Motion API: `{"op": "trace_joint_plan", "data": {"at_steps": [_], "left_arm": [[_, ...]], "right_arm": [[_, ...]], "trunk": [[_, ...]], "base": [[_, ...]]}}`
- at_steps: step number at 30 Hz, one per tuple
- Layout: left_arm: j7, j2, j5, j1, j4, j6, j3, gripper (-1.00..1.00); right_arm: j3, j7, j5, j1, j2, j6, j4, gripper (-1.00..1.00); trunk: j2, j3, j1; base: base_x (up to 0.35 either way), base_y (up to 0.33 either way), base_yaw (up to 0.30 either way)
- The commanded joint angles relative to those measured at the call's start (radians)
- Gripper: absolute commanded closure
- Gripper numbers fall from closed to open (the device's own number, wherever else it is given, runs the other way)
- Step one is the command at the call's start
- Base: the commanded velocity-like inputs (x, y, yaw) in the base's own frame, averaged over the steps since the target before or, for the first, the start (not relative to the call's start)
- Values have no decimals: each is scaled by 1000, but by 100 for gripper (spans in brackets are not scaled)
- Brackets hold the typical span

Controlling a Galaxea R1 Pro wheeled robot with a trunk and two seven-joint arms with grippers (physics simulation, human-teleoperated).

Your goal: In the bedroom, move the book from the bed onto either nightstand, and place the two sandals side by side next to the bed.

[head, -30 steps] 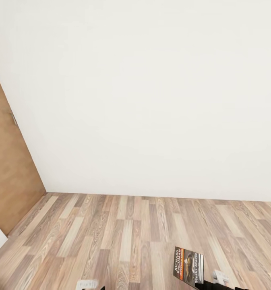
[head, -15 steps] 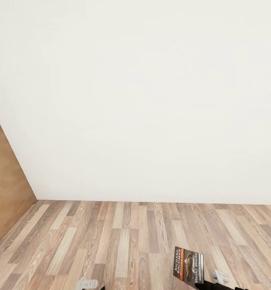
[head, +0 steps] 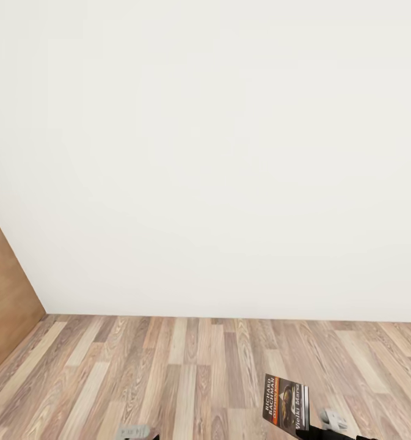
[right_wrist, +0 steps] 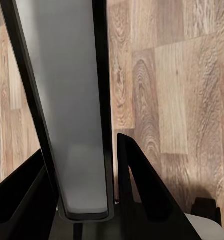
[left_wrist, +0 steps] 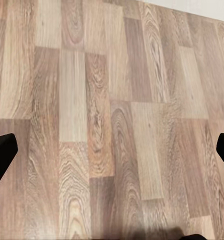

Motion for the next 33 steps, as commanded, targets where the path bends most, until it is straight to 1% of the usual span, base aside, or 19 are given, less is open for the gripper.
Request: {"op": "trace_joint_plan", "data": {"at_steps": [1,33], "left_arm": [[-5,0,9,-1,1,-1,-1,-100],[-5,-1,8,-1,1,-1,-1,-100]], "right_arm": [[-8,4,-4,-1,0,10,-1,100],[-8,2,-4,-1,0,10,-1,100]], "trunk": [[-1,-1,1],[-1,-1,1]], "base": [[326,0,0],[327,0,0]]}}
